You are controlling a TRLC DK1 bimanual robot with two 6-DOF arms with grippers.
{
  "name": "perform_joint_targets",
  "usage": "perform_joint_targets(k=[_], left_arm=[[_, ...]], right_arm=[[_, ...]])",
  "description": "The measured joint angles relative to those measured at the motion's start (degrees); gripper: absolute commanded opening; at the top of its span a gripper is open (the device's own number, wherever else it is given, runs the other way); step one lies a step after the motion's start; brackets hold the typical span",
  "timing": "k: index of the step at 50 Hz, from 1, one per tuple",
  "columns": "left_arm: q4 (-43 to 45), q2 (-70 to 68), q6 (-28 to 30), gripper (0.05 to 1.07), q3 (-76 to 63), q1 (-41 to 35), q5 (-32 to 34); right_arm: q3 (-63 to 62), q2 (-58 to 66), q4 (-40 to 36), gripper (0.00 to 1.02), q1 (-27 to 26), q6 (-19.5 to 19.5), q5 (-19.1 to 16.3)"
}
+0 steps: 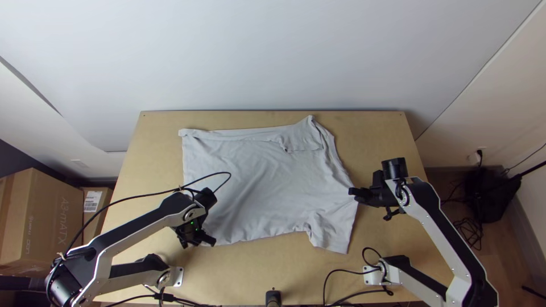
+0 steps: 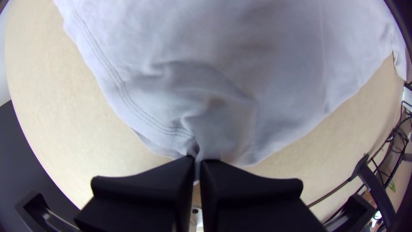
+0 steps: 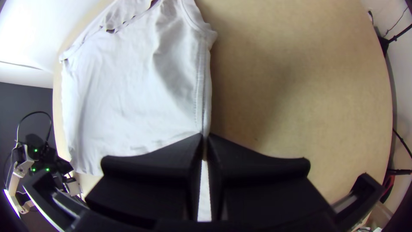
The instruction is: Fold the t-shirt
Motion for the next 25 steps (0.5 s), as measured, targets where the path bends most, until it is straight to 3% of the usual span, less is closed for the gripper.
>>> perform_joint_targets(k=[6,14,25], left_arm=[[-0.11,-2.54,1.22,0.08,0.09,4.94,0.11],[-0.76,-7.74,3.87,0.08,4.50,14.23,2.49],[2.86,-9.20,4.07,0.08,10.71,22.14,3.28]], right_arm=[[1.44,-0.79,-0.22,0.02,-1.01,0.00,0.13],[3.43,-2.08,0.13,0.02,-1.22,-0.48,3.54],[3.52,-7.48,6.97,0.02,-0.52,-3.58,7.76]])
